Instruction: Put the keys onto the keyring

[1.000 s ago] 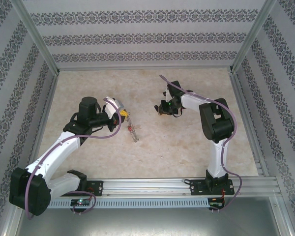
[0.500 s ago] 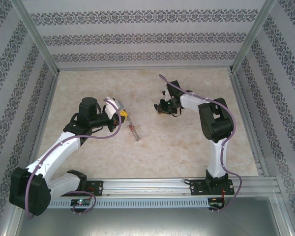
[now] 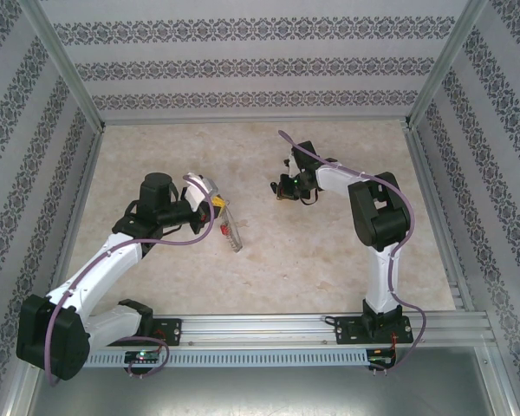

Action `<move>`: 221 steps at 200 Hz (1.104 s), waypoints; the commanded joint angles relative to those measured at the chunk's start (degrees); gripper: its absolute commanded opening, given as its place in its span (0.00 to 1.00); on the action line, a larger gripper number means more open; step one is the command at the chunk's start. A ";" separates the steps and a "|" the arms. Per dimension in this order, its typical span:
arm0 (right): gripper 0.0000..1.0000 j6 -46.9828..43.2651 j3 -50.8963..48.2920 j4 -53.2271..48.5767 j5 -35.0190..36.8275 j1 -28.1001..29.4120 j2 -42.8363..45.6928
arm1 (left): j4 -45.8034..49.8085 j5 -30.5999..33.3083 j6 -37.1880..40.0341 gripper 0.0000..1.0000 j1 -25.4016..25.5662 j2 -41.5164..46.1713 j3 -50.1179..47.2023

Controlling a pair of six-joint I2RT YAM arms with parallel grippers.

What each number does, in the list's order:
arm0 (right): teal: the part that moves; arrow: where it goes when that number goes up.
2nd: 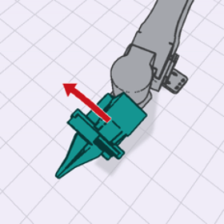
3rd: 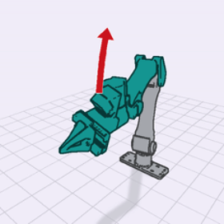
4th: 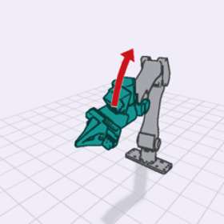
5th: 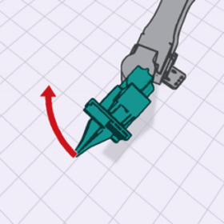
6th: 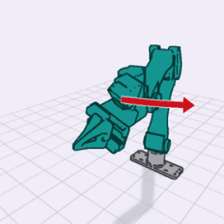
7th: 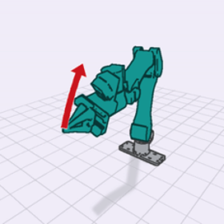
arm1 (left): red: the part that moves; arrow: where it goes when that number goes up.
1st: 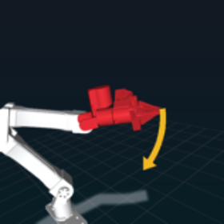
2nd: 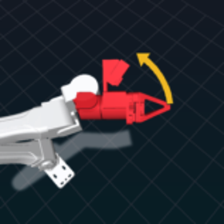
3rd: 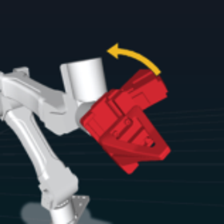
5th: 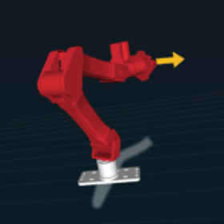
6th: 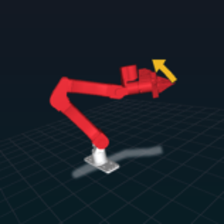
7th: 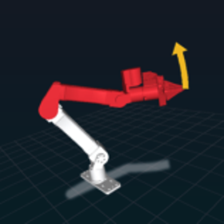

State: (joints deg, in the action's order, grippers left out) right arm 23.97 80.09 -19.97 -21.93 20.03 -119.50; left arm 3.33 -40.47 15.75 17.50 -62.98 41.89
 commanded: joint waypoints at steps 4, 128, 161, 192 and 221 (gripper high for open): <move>0.00 -4.61 -1.31 1.24 -2.31 0.10 3.23 | -3.47 -1.37 -0.72 0.00 -0.65 0.97 0.21; 0.00 -42.67 -12.56 -0.06 -16.36 -0.70 23.30 | -1.00 -1.83 8.19 0.00 -0.62 -3.76 4.64; 0.00 -46.92 -12.39 -4.31 -19.46 -0.12 27.62 | 1.37 -4.06 13.29 0.00 -0.45 -7.41 8.55; 0.00 -49.21 -14.26 -4.62 -21.92 2.18 32.89 | -4.11 -6.88 15.90 0.00 -0.32 -8.32 7.76; 0.00 -46.60 -13.48 -5.26 -21.57 4.95 35.64 | -12.86 -9.48 16.68 0.00 1.04 -8.40 5.47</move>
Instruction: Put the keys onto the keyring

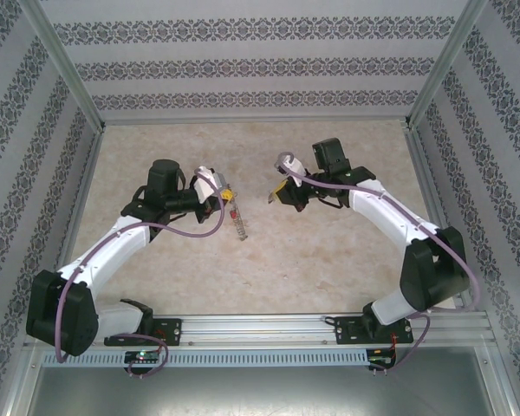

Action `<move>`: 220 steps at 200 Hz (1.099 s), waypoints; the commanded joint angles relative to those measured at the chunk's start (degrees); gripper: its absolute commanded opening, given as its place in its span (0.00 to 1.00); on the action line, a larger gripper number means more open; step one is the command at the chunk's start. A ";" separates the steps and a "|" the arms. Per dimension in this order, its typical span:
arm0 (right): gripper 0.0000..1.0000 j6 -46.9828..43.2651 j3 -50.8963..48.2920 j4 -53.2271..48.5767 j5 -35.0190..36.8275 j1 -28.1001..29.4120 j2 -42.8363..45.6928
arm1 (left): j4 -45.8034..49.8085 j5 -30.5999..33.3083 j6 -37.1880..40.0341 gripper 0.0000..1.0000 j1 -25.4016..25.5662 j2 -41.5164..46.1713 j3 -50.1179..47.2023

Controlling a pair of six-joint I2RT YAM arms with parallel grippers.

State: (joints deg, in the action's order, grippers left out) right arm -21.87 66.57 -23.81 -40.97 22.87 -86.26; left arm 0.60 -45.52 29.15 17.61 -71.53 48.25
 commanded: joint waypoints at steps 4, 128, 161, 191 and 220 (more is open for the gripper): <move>0.00 -0.55 0.10 -1.46 -2.54 2.65 2.70 | -10.07 -3.99 3.53 0.00 1.15 -0.04 -0.65; 0.00 10.42 0.15 4.09 5.85 9.01 2.34 | -10.96 6.82 3.62 0.00 7.96 -4.71 2.72; 0.00 12.42 0.56 4.94 6.68 9.29 1.19 | -10.83 6.84 3.47 0.00 8.55 -4.88 3.21; 0.00 13.82 0.92 6.63 5.85 9.38 0.68 | -10.55 7.46 2.66 0.00 8.68 -4.74 3.11; 0.00 14.78 1.55 7.21 5.38 9.38 0.11 | -10.24 7.54 2.12 0.00 8.90 -4.85 3.21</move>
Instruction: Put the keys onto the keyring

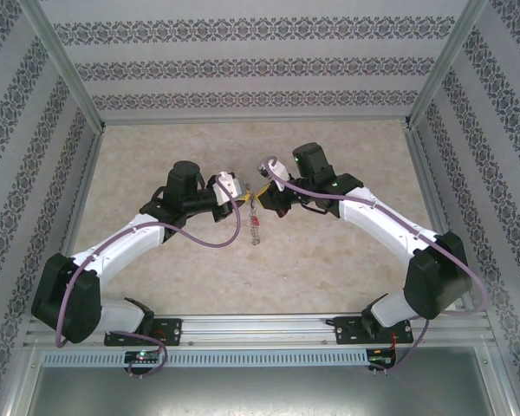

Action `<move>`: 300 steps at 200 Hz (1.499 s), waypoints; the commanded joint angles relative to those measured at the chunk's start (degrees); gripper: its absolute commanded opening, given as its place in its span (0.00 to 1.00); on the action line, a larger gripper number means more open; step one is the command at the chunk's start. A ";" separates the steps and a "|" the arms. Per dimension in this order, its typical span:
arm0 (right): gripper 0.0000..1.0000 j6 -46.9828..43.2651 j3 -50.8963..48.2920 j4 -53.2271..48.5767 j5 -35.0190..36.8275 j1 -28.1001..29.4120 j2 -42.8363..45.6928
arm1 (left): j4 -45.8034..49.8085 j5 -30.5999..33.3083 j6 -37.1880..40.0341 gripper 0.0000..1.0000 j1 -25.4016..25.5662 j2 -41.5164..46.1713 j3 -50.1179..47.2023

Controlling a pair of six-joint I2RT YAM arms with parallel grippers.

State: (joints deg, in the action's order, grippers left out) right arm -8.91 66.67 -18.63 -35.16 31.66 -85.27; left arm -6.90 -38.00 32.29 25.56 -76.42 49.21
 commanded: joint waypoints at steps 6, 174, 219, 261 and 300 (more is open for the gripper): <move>0.00 1.96 1.52 2.22 -0.73 0.60 -0.94 | -2.47 0.20 -1.02 0.00 1.00 0.06 2.21; 0.00 1.41 1.22 2.88 -0.91 0.57 -0.62 | 2.51 5.50 -4.65 0.00 1.21 -2.36 5.50; 0.00 2.08 1.70 3.78 0.89 0.26 -0.14 | 3.39 4.78 -4.52 0.00 1.22 -2.52 5.79; 0.00 3.70 1.70 5.10 0.17 -0.45 -0.40 | 4.48 4.25 -4.48 0.00 1.24 -2.71 6.36; 0.00 5.18 2.82 4.32 1.05 -0.72 -1.63 | 3.20 3.74 -5.20 0.00 1.21 -2.68 5.78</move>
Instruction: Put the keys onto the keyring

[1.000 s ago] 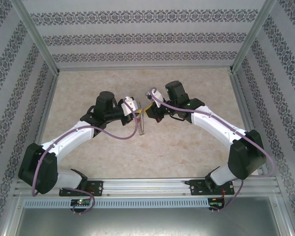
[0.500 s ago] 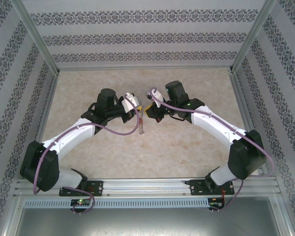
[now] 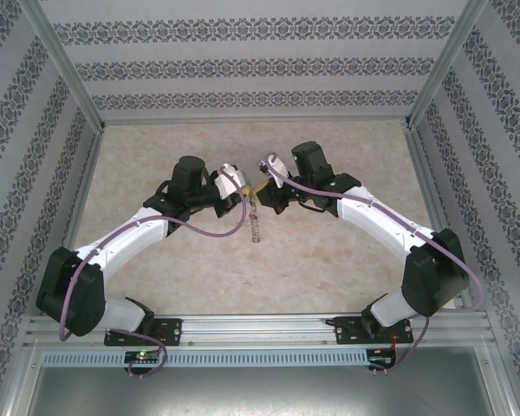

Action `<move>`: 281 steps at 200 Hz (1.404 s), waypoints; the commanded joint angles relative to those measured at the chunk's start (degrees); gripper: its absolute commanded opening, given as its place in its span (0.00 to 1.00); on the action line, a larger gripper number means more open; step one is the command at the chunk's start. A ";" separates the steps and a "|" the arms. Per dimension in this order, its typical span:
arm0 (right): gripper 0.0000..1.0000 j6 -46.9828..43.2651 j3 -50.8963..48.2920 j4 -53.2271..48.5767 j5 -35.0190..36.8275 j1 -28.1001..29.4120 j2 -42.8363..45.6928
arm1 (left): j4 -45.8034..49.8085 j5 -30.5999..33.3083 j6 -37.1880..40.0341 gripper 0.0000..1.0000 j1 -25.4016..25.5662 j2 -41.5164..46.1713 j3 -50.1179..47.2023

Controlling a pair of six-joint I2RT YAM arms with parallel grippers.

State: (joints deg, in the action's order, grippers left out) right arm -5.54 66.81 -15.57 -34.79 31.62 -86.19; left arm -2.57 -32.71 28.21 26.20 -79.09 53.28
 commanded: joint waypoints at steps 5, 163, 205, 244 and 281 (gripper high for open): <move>0.00 2.13 2.76 1.19 0.82 -0.76 -0.88 | -1.43 -1.63 -1.27 0.00 0.54 -0.01 1.64; 0.00 9.65 3.25 3.88 -1.63 -3.71 -2.69 | -2.20 -3.15 -0.86 0.00 0.58 0.67 1.45; 0.00 5.12 2.32 2.75 -3.47 -3.45 -1.21 | -2.26 -2.15 -1.45 0.00 0.61 0.52 1.26; 0.00 2.08 1.06 1.09 -3.64 -3.43 -0.20 | -3.32 -1.81 -2.63 0.00 0.44 0.60 0.98; 0.00 -0.54 1.39 -0.63 -3.83 -2.40 -0.28 | -3.65 -2.59 -3.22 0.00 0.45 0.52 1.08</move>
State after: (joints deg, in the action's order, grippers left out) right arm -2.81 68.20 -15.35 -37.65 28.64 -87.96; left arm -3.88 -32.97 26.41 26.20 -79.09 53.41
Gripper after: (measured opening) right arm 0.049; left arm 0.045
